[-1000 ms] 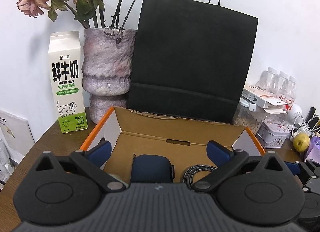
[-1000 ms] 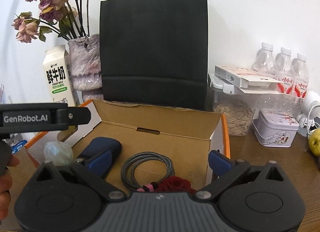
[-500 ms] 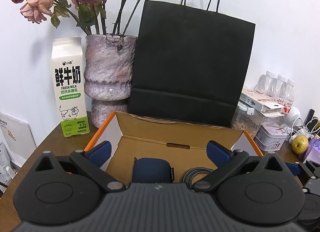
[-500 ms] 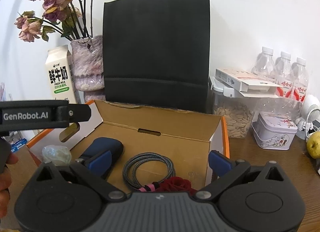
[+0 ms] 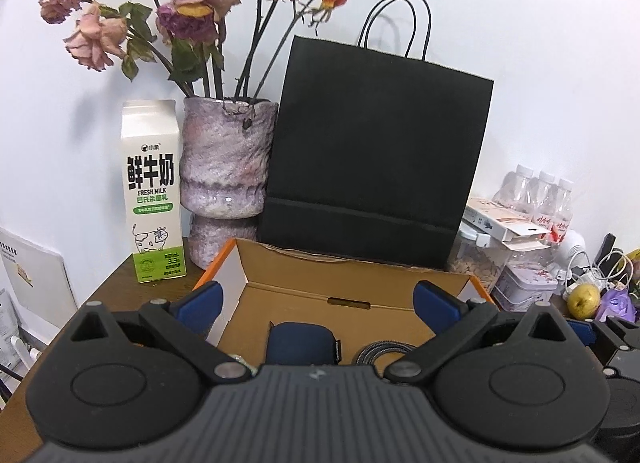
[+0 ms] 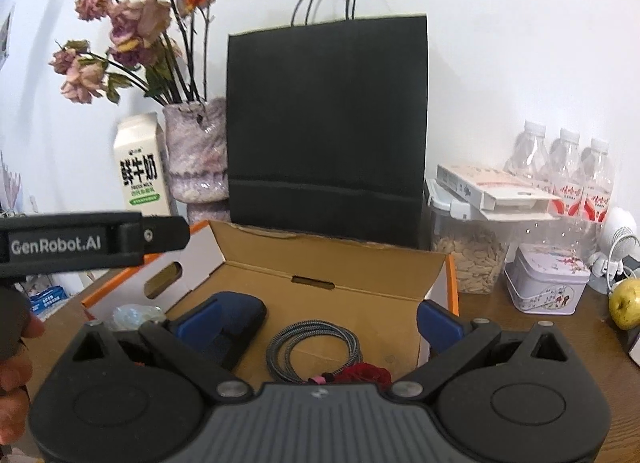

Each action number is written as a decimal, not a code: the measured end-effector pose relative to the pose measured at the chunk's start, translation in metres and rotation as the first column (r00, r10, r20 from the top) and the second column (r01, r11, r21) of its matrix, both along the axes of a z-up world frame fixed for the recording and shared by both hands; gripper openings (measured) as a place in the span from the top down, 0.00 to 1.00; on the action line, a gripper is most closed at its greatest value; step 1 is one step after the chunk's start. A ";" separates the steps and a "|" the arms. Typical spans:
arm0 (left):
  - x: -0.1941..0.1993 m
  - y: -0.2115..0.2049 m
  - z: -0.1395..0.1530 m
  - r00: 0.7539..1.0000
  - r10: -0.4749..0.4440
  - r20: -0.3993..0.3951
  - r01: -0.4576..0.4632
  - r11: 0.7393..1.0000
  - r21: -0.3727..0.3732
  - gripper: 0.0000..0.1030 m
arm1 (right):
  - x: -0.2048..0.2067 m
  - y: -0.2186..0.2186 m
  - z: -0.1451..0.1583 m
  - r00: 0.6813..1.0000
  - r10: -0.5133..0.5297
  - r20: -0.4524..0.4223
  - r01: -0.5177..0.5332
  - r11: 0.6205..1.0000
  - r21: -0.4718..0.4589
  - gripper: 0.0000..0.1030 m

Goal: Organize objects
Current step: 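Open both grippers to drop the bag and rose into the box, then withdraw both tools from the box back over the table items, then grasp the small yellow sponge block with the left gripper, then grasp the lavender fuzzy headband with the right gripper while the left holds the sponge, then carry the sponge and headband with both grippers over the red box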

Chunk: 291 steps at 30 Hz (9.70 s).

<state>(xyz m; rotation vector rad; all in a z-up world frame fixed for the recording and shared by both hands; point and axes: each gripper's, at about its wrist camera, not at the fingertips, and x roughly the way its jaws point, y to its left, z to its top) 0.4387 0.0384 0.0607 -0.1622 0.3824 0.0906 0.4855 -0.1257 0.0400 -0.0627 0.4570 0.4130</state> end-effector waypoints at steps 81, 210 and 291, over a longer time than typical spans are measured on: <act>-0.251 -0.050 -0.048 0.993 -0.052 -0.109 0.062 0.994 0.089 0.00 | -0.254 -0.113 -0.052 1.000 0.008 -0.020 -0.007 0.999 0.041 0.00; -0.256 -0.018 -0.069 0.997 -0.069 0.027 0.067 0.996 0.050 0.70 | -0.239 -0.056 -0.052 0.995 0.074 0.066 -0.078 0.996 0.046 0.49; 0.020 0.025 -0.010 0.998 -0.048 0.035 0.045 0.996 0.071 0.70 | 0.010 -0.002 -0.006 0.993 0.050 0.103 -0.058 0.995 0.077 0.49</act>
